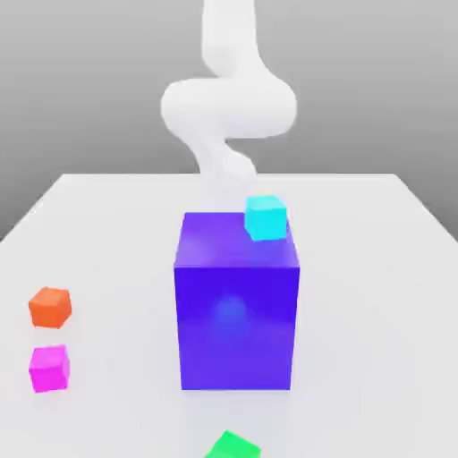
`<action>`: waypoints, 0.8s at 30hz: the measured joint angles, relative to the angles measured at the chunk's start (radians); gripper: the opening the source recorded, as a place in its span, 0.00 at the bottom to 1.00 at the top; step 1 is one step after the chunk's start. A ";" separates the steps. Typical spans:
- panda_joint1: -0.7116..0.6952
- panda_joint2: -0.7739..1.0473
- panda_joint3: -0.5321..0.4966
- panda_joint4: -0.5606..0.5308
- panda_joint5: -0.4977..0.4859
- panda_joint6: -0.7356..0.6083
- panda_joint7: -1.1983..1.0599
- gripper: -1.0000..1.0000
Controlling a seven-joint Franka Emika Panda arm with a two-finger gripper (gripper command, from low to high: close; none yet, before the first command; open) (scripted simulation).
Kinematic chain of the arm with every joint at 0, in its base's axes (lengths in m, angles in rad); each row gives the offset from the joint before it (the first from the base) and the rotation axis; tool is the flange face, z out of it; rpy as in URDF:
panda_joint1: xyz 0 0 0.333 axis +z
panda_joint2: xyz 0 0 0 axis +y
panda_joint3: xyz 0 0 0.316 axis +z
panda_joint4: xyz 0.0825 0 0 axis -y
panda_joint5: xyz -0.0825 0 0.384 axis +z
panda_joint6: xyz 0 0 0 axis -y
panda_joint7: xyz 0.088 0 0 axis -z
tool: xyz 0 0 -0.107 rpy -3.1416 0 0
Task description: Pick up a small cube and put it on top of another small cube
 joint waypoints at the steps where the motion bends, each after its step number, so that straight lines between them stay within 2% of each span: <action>1: -0.027 0.039 0.001 -0.010 -0.007 0.018 0.033 0.50; 8: -0.184 0.297 -0.012 -0.078 -0.056 0.136 0.250 0.50; 15: -0.299 0.550 -0.072 -0.144 -0.077 0.253 0.445 0.50; 20: -0.396 0.731 -0.118 -0.193 -0.032 0.339 0.541 0.50; 24: -0.443 0.876 -0.128 -0.231 0.060 0.406 0.578 0.50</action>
